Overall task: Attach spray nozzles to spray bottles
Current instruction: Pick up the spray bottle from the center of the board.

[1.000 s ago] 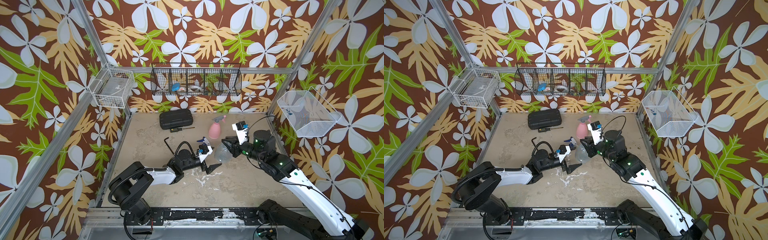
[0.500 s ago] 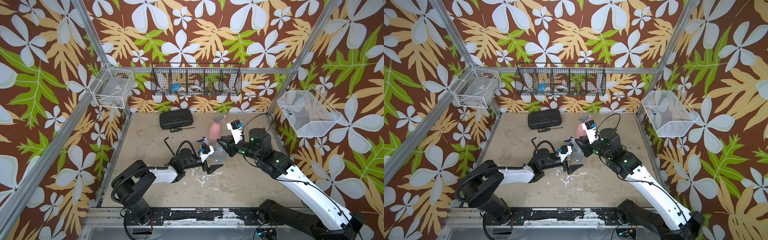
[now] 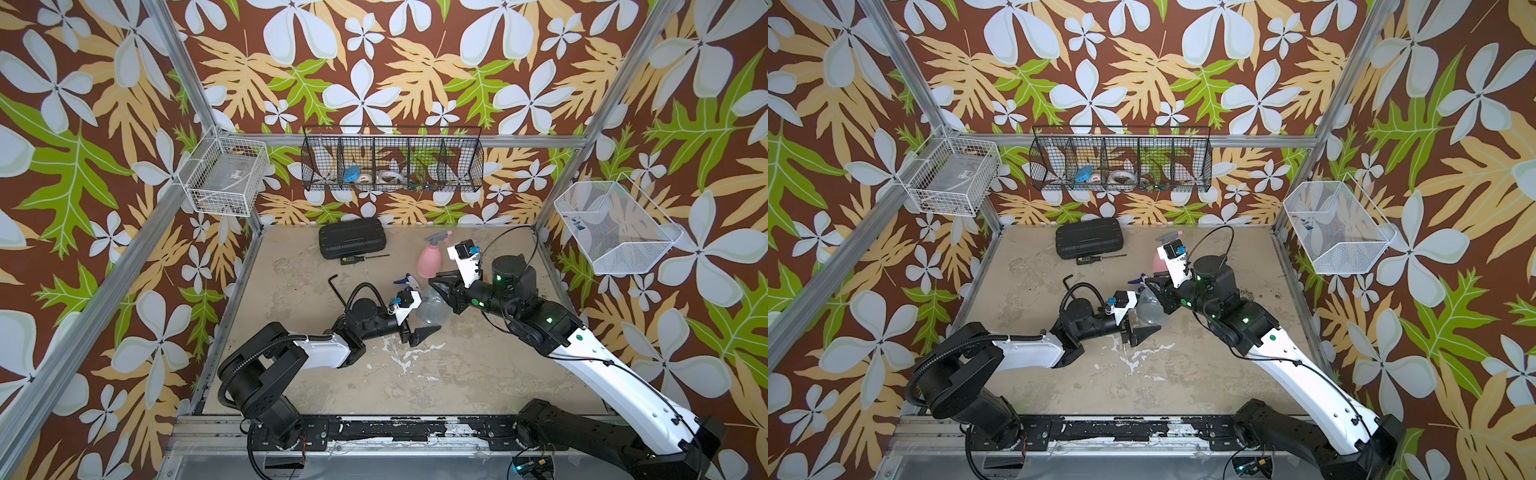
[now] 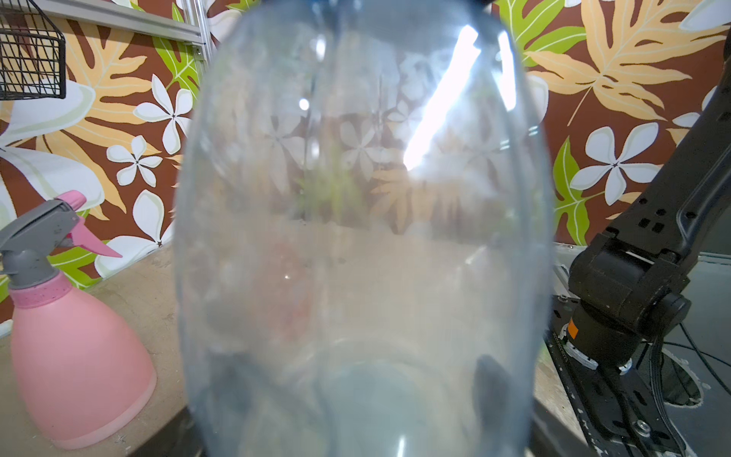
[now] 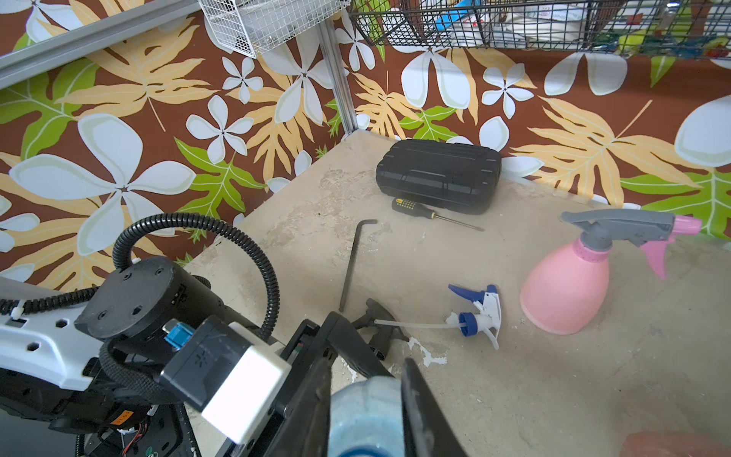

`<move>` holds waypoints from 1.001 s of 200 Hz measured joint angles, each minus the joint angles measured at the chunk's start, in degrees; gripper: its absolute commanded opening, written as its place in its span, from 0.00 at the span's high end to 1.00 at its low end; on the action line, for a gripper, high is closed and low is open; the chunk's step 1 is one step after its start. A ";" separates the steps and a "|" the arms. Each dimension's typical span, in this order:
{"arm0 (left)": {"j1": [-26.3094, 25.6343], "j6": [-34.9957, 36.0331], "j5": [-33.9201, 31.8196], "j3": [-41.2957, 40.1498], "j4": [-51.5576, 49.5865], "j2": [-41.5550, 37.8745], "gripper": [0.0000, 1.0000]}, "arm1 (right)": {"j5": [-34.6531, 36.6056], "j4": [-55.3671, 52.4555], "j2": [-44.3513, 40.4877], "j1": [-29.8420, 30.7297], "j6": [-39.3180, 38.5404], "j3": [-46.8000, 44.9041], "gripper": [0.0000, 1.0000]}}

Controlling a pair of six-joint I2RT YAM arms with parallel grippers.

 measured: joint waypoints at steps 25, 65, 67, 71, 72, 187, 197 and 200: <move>0.26 -0.87 -0.02 -0.28 0.11 -0.15 0.17 | 0.98 0.09 1.07 1.14 -0.61 0.74 1.00; 0.61 -0.92 -1.29 -2.69 1.25 -2.49 0.19 | 1.55 -0.22 2.71 2.67 -0.68 2.64 1.00; 0.61 -0.92 -1.36 -2.86 1.40 -2.62 0.19 | 1.53 -0.26 2.82 2.78 -0.68 2.78 1.00; 0.66 -0.92 -1.68 -3.45 1.81 -3.02 0.20 | 1.51 -0.31 3.02 2.89 -0.68 2.97 1.00; 0.66 -0.92 -1.79 -3.65 1.95 -3.15 0.20 | 1.49 -0.33 3.10 2.93 -0.68 3.06 1.00; 0.72 -0.94 -11.17 -16.52 18.36 -6.75 0.24 | 5.35 -7.30 9.18 8.44 -1.03 12.28 0.56; 0.72 -0.85 -11.78 -17.59 19.21 -6.62 0.24 | 7.06 -8.11 9.20 8.35 -0.87 13.77 0.55; 0.72 -0.79 -11.91 -18.01 19.54 -6.51 0.24 | 7.67 -8.39 9.22 8.20 -0.87 14.40 0.54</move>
